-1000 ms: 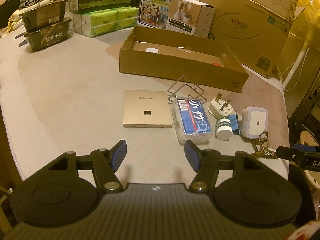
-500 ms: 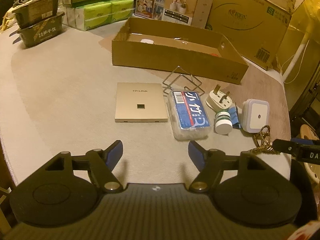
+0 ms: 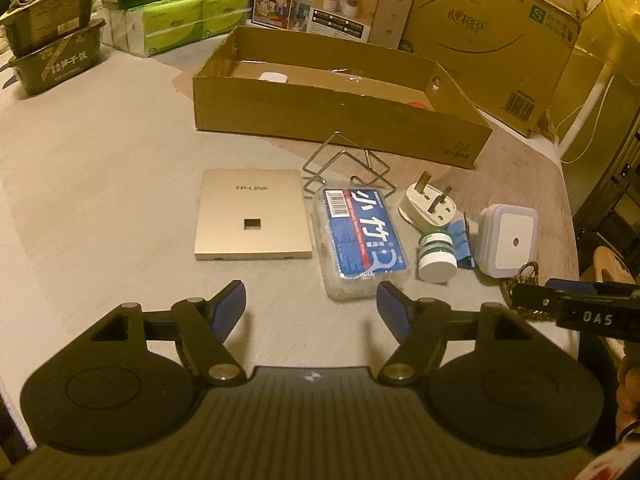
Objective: Organize rigid objects
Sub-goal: 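Grasp the braided keychain with the right tool while the left tool grasps the floss box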
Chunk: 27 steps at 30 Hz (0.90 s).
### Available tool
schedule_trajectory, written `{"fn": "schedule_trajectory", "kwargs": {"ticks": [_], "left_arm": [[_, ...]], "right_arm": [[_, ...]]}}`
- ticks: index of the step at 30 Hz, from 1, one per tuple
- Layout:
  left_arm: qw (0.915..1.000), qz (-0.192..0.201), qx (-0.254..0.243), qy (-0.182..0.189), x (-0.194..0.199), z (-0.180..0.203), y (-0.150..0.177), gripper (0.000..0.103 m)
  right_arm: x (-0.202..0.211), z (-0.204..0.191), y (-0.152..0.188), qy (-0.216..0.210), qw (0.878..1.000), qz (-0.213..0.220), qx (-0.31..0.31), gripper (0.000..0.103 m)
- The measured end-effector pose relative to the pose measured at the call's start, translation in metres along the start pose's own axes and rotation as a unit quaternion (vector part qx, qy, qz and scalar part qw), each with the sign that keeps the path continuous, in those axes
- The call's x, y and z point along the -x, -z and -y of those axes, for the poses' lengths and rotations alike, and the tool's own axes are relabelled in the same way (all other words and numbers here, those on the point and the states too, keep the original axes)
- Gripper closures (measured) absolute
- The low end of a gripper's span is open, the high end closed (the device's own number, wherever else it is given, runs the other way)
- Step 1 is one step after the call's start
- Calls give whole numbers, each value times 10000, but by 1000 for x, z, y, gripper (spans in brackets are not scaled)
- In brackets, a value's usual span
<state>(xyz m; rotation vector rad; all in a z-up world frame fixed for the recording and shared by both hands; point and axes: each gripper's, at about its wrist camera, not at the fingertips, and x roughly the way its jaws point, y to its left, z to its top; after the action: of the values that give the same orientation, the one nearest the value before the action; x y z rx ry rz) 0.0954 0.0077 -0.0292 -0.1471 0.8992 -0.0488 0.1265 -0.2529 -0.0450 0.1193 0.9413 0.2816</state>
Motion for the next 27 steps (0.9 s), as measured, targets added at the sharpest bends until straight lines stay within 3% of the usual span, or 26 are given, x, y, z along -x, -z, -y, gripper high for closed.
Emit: {"fn": "schedule_trajectory", "kwargs": {"ticks": [5,11,27], "left_arm": [[10000,-19,-12,56,-8,2,-4,34],[9999,-26,-7,98,-12,2,-5,34],[9999,35,-58,152,-15,9,-11,34]], "right_arm": [[-10,-3,-3,-13,9999,-109,96,49],[-18,-4,-4,19,9996,-220,172,65],[-5,-5,0,-41,9998,-119,159,75]]}}
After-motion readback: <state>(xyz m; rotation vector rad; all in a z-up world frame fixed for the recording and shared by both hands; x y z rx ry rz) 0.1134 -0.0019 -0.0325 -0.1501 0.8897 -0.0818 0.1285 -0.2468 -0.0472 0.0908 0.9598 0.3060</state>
